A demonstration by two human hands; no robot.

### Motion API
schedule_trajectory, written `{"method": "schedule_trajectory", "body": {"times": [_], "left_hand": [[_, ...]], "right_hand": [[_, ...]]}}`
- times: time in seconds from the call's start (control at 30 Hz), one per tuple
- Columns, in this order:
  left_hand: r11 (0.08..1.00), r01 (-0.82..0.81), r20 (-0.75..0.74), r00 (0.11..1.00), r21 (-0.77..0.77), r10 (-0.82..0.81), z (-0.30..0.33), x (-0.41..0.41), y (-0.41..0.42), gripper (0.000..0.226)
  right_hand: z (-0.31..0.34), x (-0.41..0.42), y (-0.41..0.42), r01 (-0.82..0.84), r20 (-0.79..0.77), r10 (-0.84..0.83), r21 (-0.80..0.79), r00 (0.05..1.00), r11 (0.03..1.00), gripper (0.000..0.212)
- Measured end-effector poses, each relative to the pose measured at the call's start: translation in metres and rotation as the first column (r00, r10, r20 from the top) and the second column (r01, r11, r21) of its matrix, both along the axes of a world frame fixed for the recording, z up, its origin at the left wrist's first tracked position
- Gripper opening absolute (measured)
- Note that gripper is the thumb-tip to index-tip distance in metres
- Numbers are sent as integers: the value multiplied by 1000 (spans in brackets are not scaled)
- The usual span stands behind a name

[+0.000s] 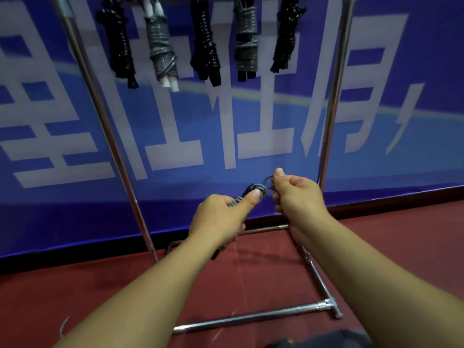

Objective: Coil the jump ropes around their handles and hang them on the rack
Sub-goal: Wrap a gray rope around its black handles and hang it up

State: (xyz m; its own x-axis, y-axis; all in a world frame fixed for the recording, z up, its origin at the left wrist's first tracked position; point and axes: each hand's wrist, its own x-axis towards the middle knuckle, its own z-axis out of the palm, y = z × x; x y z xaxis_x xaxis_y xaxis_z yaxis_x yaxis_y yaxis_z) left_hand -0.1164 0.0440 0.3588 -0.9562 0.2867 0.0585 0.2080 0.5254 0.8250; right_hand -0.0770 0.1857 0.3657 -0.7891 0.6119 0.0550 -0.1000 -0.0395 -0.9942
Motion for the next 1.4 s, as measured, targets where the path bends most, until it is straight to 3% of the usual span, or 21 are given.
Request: {"method": "schedule_trajectory", "body": {"times": [0.23, 0.4, 0.67, 0.87, 1.03, 1.3, 1.4], "left_hand": [[983, 24, -21, 1000, 180, -21, 68, -51, 43, 64], [976, 61, -32, 998, 210, -56, 113, -74, 66, 62], [939, 229, -109, 972, 258, -207, 174, -78, 99, 53], [898, 319, -167, 945, 304, -280, 216, -74, 116, 47], [911, 304, -192, 947, 281, -257, 244, -71, 134, 64], [891, 317, -83, 948, 326, -307, 287, -74, 165, 53], [885, 281, -4, 954, 371, -301, 296, -71, 179, 66]], "right_hand": [[86, -46, 40, -57, -81, 64, 86, 995, 995, 31], [133, -64, 64, -87, -90, 109, 225, 990, 971, 32], [200, -65, 95, -9, -187, 86, 380, 979, 925, 12], [239, -53, 113, 47, -233, 53, 404, 971, 913, 13], [274, -52, 123, 71, -255, 33, 390, 966, 918, 15], [327, -57, 142, 182, -271, -103, 285, 957, 941, 8], [335, -60, 152, 212, -235, -148, 273, 961, 939, 7]]}}
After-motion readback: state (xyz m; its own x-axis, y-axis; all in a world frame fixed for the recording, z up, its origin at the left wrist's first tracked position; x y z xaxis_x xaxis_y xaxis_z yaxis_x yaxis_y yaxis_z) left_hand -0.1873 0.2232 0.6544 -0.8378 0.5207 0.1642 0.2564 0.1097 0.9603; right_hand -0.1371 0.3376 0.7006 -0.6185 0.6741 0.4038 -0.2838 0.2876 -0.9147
